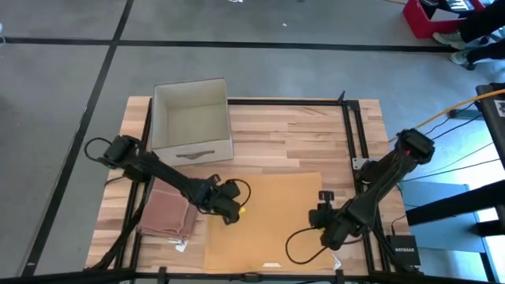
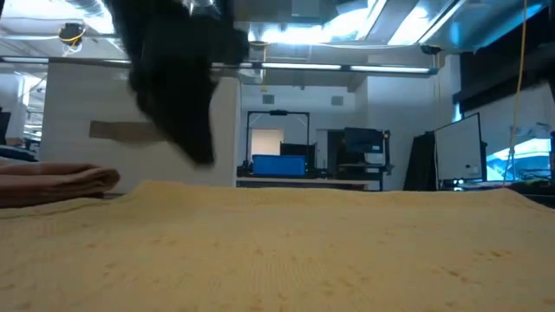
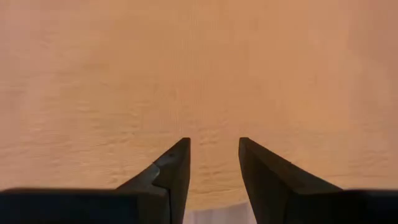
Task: Fold towel
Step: Fold the yellow towel
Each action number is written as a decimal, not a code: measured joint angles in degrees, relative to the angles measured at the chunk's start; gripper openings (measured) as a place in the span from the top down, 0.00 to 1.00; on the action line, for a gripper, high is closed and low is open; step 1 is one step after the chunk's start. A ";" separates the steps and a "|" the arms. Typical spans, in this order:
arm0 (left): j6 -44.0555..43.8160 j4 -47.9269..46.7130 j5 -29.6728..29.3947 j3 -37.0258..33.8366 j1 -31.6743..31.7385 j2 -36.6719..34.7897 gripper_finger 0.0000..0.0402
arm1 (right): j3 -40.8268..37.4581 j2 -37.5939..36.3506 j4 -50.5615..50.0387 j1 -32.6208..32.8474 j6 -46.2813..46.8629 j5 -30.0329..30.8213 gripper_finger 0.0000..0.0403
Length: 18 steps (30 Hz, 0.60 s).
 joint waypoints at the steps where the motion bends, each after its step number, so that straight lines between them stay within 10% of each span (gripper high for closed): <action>1: 1.03 -0.47 0.10 1.16 -0.24 -1.16 0.65 | 0.65 -0.98 -0.66 0.00 -0.76 0.52 0.66; 18: 16.16 7.22 10.21 3.97 -4.02 -0.87 0.64 | 3.10 -3.29 -0.94 -0.57 -2.75 6.59 0.31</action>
